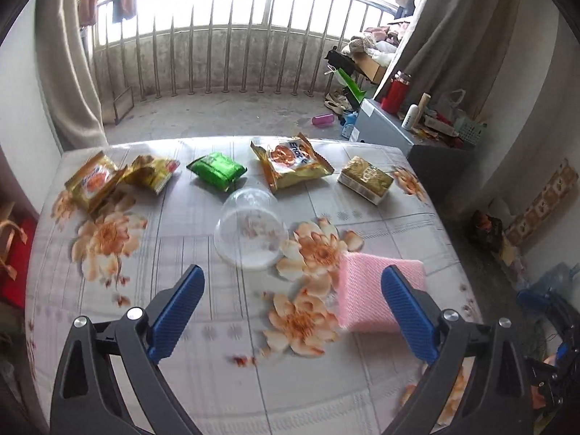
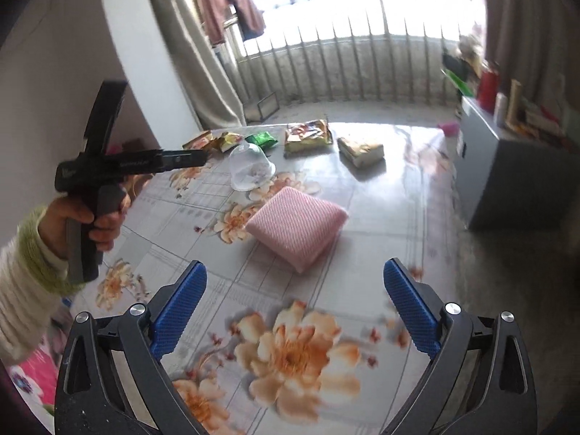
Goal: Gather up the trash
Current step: 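Close the left gripper on the clear plastic cup while the right gripper grasps the pink sponge, then carry the cup and sponge to the basket with both grippers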
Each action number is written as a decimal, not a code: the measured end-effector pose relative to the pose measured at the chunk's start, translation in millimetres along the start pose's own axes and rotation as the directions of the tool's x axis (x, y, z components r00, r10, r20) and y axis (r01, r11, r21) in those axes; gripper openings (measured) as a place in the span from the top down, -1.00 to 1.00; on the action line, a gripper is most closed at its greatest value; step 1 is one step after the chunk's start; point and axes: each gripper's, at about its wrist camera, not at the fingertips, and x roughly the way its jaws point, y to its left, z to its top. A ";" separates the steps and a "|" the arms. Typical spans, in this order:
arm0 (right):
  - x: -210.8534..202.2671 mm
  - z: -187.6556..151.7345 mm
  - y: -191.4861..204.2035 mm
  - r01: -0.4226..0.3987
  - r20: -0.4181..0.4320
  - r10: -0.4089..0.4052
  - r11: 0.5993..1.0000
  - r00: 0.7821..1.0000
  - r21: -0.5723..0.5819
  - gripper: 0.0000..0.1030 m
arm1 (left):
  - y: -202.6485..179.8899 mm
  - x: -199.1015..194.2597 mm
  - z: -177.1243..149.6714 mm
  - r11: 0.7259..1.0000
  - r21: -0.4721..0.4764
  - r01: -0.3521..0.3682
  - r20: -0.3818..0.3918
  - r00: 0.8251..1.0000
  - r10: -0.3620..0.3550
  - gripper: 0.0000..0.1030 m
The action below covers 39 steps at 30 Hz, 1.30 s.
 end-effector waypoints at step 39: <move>12.9 -87.5 38.3 -0.031 -0.275 0.049 0.997 0.960 0.072 -0.49 | -14.2 -9.8 -85.0 0.998 0.058 0.015 -0.115 0.993 -0.008 -0.27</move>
